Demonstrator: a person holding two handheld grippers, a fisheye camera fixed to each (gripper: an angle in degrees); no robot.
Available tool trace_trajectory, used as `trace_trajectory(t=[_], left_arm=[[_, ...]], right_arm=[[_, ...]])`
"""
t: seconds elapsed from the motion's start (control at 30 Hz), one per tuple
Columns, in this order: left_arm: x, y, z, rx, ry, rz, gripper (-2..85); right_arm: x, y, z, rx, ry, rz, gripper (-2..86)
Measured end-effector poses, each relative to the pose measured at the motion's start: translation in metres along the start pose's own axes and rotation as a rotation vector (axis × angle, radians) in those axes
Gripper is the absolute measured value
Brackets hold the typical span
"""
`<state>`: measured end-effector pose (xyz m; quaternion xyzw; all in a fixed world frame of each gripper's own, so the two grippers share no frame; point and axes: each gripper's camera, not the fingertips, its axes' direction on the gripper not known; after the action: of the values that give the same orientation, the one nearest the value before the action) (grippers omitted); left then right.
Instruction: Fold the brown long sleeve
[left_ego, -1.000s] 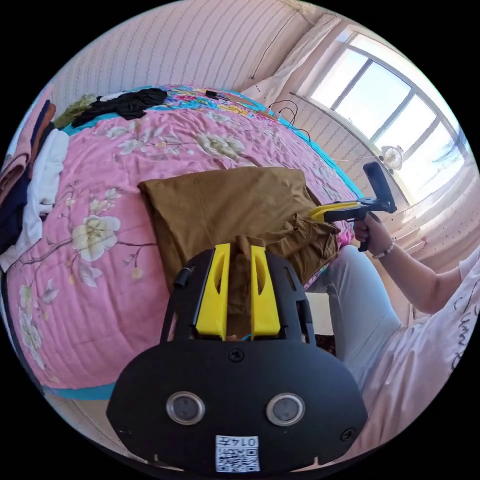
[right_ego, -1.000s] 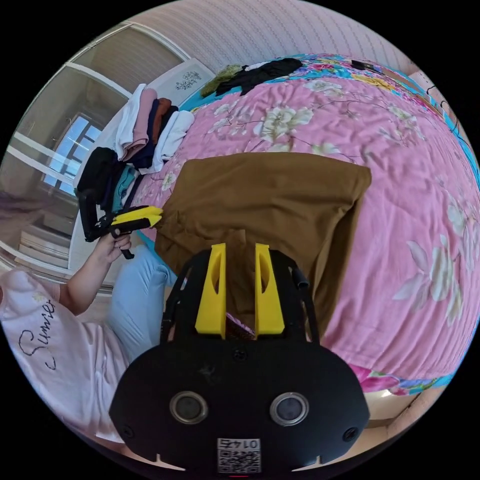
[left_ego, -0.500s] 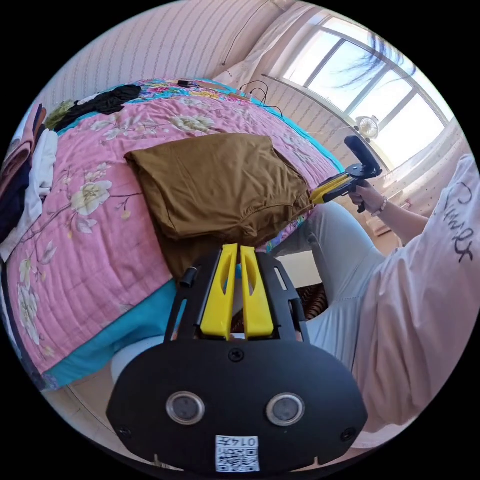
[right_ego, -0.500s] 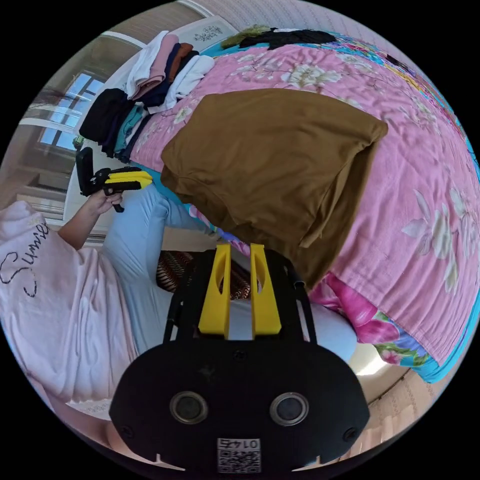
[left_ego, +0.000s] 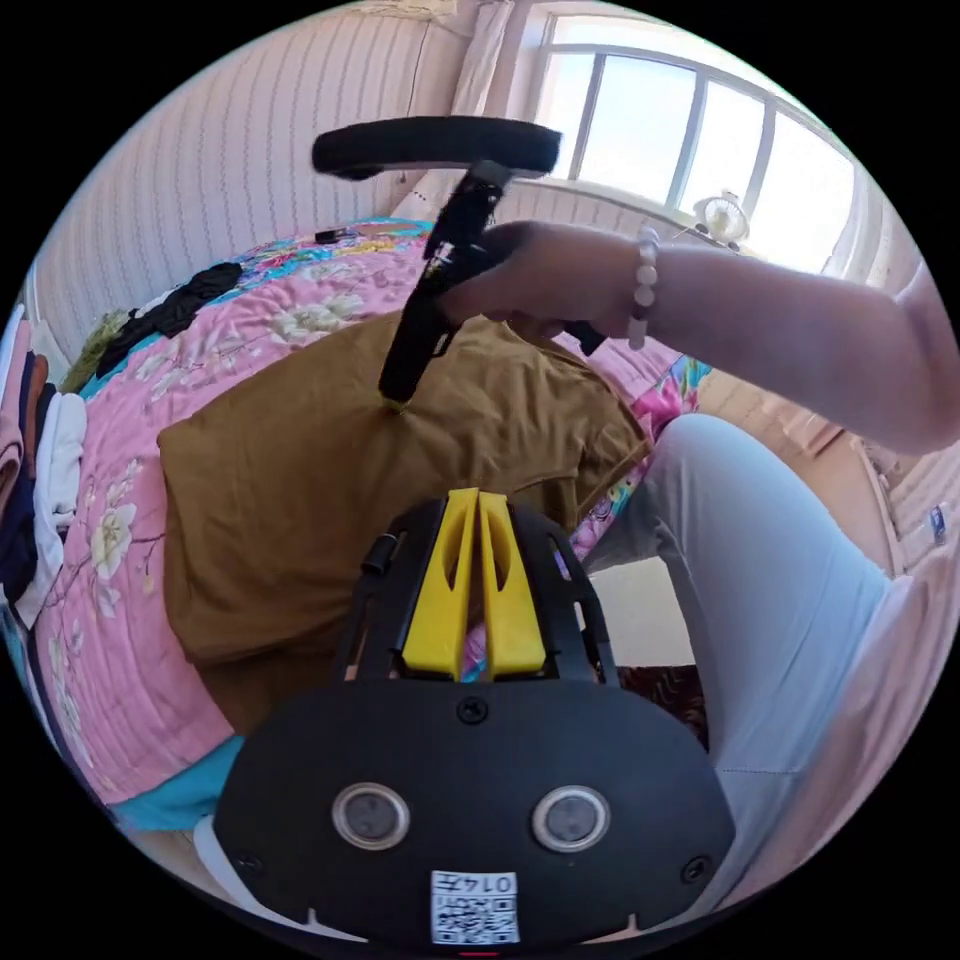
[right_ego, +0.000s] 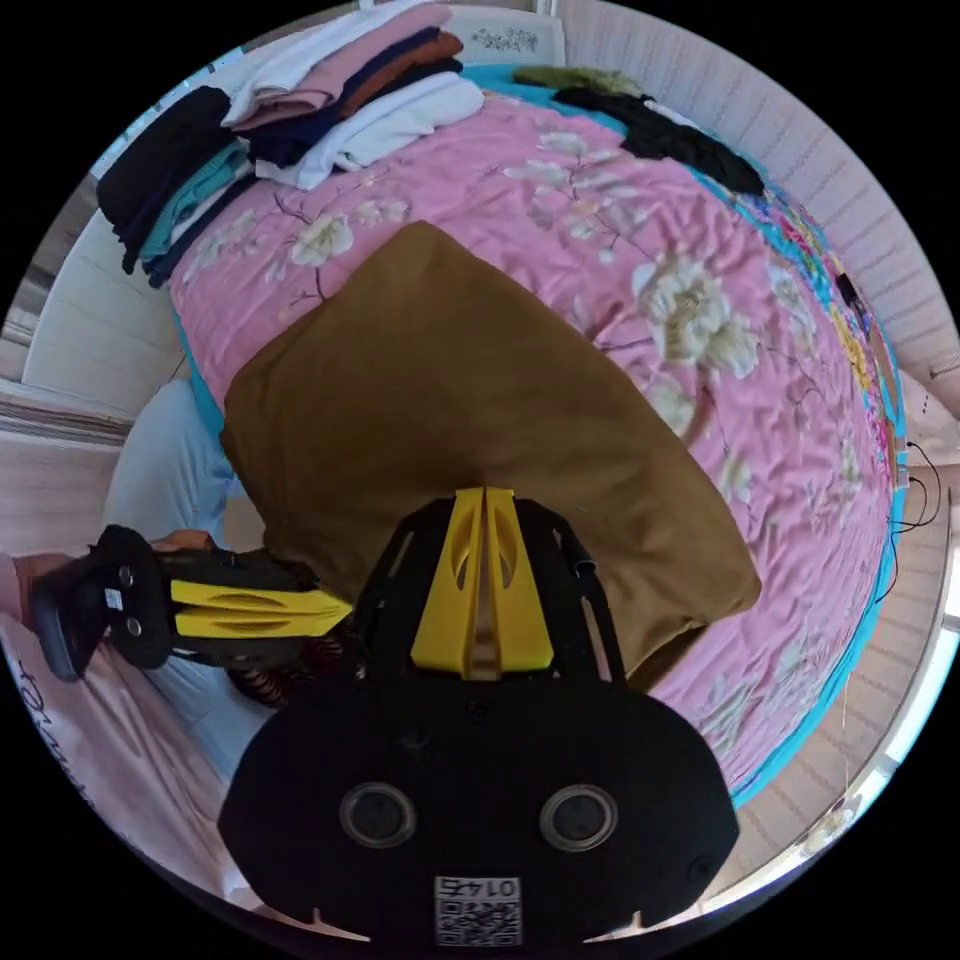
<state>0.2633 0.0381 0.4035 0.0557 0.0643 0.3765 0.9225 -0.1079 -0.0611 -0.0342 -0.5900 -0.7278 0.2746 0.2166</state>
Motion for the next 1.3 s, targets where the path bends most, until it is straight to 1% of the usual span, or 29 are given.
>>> trace_trajectory(t=[0.03, 0.07, 0.1, 0.17, 0.23, 0.3, 0.33, 0.37, 0.43, 0.47, 0.5, 0.53, 0.57, 0.63, 0.7, 0.8, 0.87, 0.93, 1.0, 1.07, 1.13, 1.2, 1.27, 1.3], left_arm=[[0.007, 0.006, 0.008, 0.025, -0.021, -0.016, -1.0], [0.010, 0.010, 0.008, 0.063, -0.032, -0.013, -1.0], [0.018, 0.015, 0.009, 0.084, -0.052, 0.006, -1.0], [0.026, 0.015, 0.008, 0.070, -0.057, 0.043, -1.0], [0.031, 0.012, 0.004, 0.040, -0.021, 0.064, -1.0], [0.038, 0.015, -0.008, 0.098, 0.008, 0.052, -1.0], [0.044, 0.017, -0.009, 0.116, 0.002, 0.059, -1.0], [0.047, 0.016, -0.006, 0.105, -0.004, 0.068, -1.0], [0.057, 0.014, 0.020, -0.015, -0.019, 0.102, -1.0], [0.060, 0.015, 0.024, -0.003, -0.016, 0.113, -1.0], [0.062, 0.019, 0.025, 0.034, -0.012, 0.109, -1.0], [0.065, 0.020, 0.025, 0.042, -0.008, 0.102, -1.0], [0.066, 0.019, 0.026, 0.039, -0.007, 0.103, -1.0], [0.069, 0.019, 0.027, 0.039, 0.005, 0.107, -1.0], [0.069, 0.019, 0.025, 0.059, 0.049, 0.086, -1.0], [0.075, 0.018, 0.015, 0.108, 0.136, 0.091, -0.9], [0.082, 0.017, 0.007, 0.166, 0.149, 0.113, -0.8], [0.093, 0.013, 0.002, 0.220, 0.161, 0.132, -0.5], [0.101, 0.007, 0.001, 0.241, 0.183, 0.142, 0.1], [0.110, 0.002, 0.001, 0.268, 0.149, 0.144, 3.7], [0.126, -0.006, 0.007, 0.242, 0.084, 0.216, 10.1], [0.135, -0.013, 0.016, 0.180, 0.082, 0.231, 15.1], [0.142, -0.019, 0.023, 0.147, 0.099, 0.233, 17.5], [0.146, -0.023, 0.024, 0.145, 0.109, 0.239, 18.0]], right_arm=[[0.003, -0.010, 0.025, -0.071, -0.011, 0.016, -0.5], [0.006, -0.009, 0.024, 0.017, -0.025, 0.038, -0.6], [0.008, -0.009, 0.026, 0.009, -0.036, 0.038, -0.6], [0.016, -0.012, 0.026, -0.010, -0.095, 0.052, -0.7], [0.018, -0.014, 0.023, -0.024, -0.117, 0.034, -0.7], [0.017, -0.020, 0.010, -0.042, -0.073, -0.016, -0.6], [0.018, -0.024, -0.004, 0.009, -0.026, -0.015, -0.6], [0.022, -0.030, -0.017, 0.064, 0.005, -0.003, -0.5], [0.032, -0.046, -0.021, 0.088, 0.075, 0.028, -0.5], [0.040, -0.058, -0.012, 0.066, 0.129, 0.055, -0.5], [0.045, -0.064, -0.003, 0.033, 0.133, 0.062, -0.5], [0.055, -0.074, 0.019, -0.053, 0.088, 0.071, -0.5], [0.063, -0.076, 0.017, -0.007, 0.054, 0.106, -0.6], [0.075, -0.078, 0.014, -0.043, -0.004, 0.141, -0.6], [0.085, -0.068, 0.007, -0.009, -0.043, 0.140, -0.6], [0.102, -0.026, -0.020, 0.143, -0.109, 0.175, -0.6], [0.116, 0.031, -0.044, 0.257, -0.141, 0.257, -0.6], [0.127, 0.078, -0.053, 0.280, -0.129, 0.339, -0.6], [0.137, 0.124, -0.054, 0.249, -0.129, 0.423, -0.6], [0.148, 0.178, -0.048, 0.177, -0.181, 0.532, -0.4], [0.152, 0.207, -0.043, 0.131, -0.231, 0.557, 0.2], [0.153, 0.226, -0.039, 0.098, -0.231, 0.558, 2.3], [0.160, 0.237, -0.033, 0.057, -0.233, 0.546, 6.8], [0.163, 0.239, -0.032, 0.048, -0.239, 0.548, 7.5]])
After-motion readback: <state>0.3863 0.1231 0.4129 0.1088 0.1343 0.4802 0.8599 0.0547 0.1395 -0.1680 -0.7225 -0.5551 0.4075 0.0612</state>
